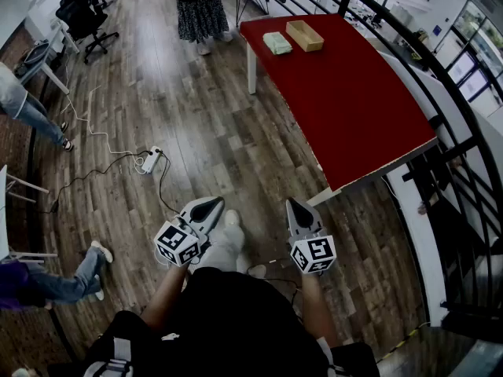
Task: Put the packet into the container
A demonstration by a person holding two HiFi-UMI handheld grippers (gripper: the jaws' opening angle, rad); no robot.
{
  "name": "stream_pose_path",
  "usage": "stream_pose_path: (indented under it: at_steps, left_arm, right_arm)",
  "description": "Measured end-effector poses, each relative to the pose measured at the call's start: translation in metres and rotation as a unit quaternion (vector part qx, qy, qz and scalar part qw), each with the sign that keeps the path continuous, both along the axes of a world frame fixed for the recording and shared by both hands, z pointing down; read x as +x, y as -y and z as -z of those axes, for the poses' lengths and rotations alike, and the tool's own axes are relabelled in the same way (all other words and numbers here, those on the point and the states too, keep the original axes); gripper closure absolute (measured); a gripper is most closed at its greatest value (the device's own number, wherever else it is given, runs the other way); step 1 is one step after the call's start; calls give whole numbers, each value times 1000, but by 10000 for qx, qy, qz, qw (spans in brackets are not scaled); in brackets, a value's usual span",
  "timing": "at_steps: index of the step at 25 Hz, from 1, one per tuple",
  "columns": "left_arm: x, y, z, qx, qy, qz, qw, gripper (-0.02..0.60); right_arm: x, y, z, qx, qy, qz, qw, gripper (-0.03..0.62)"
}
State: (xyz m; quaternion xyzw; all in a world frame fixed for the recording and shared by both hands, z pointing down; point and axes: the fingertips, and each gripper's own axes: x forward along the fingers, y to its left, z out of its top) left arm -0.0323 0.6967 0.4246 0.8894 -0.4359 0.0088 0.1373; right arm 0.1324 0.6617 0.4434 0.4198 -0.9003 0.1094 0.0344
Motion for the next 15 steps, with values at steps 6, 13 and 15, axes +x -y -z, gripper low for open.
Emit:
stream_pose_path:
  at_steps: [6, 13, 15]
  left_arm:
    - [-32, 90, 0, 42, -66, -80, 9999, 572]
    - [-71, 206, 16, 98, -157, -351, 9992, 572]
    - [-85, 230, 20, 107, -175, -407, 9990, 572]
  right_arm:
    - [-30, 86, 5, 60, -8, -89, 9999, 571]
    - [-72, 198, 28, 127, -26, -307, 9994, 571]
    - [-88, 220, 33, 144, -22, -298, 9994, 571]
